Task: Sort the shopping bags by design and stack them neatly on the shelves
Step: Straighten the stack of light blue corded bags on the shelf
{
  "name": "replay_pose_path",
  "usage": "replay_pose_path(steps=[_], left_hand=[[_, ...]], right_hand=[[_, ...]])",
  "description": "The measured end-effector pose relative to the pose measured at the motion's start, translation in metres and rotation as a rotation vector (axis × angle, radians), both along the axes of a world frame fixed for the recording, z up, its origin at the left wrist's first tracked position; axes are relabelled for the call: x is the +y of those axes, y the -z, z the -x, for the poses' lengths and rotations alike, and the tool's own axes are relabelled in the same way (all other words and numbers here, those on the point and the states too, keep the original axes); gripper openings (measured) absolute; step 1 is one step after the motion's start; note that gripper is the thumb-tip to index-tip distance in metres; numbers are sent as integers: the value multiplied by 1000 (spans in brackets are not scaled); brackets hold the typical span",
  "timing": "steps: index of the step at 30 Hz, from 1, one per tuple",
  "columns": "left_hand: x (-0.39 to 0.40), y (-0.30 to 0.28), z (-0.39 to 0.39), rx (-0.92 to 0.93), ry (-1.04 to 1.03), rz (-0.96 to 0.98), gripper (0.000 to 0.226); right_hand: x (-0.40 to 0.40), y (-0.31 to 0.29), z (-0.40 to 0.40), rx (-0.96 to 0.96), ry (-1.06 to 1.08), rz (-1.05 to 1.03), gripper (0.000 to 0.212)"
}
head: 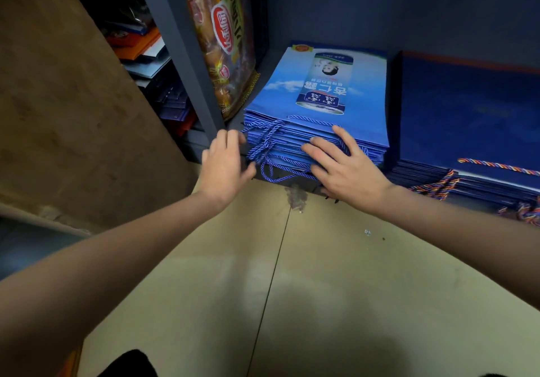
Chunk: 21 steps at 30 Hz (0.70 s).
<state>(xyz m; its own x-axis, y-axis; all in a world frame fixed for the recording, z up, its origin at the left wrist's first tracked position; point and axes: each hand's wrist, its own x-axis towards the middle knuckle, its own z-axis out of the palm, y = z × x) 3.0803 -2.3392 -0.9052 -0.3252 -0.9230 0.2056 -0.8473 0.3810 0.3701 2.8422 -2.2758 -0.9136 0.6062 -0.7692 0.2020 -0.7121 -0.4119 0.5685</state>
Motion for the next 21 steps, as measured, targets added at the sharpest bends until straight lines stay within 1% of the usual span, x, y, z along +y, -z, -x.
replay_pose_path(steps=[1, 3, 4, 6, 7, 8, 9, 10, 11, 12, 14, 16, 18, 21], left_hand=[[2, -4, 1, 4, 54, 109, 30], [3, -16, 7, -25, 232, 354, 27], [1, -22, 12, -55, 329, 454, 29], [-7, -32, 24, -147, 459, 556, 42], [-12, -34, 30, -224, 472, 581, 51], [-17, -35, 34, -329, 456, 581, 61], [-21, -35, 36, -440, 428, 535, 71], [-24, -34, 37, -533, 396, 461, 80], [-27, -31, 38, -599, 357, 369, 86], [-29, -29, 39, -635, 318, 295, 88], [-32, -28, 41, -661, 301, 283, 88], [-38, -33, 44, -682, 344, 326, 86], [-47, -41, 44, -679, 414, 321, 83], [-56, -52, 40, -641, 483, 317, 77]], right_hand=[[-1, 3, 2, -1, -13, 11, 7], [-2, 5, 3, -45, -46, 29, 10], [-4, 4, 2, -79, -58, 32, 13], [-8, -2, -1, -174, -67, 23, 23], [-10, -6, -1, -226, -73, 0, 26], [-10, -13, -1, -284, -80, -29, 24], [-8, -21, 2, -354, -79, -64, 17], [-4, -29, 7, -435, -65, -89, 9], [1, -36, 14, -518, -39, -107, 6], [6, -41, 21, -581, -11, -127, 9], [19, -45, 32, -633, 22, -164, 10], [28, -40, 37, -622, 44, -178, 10], [29, -35, 37, -625, 74, -163, 11], [24, -39, 30, -720, 111, -107, 16]])
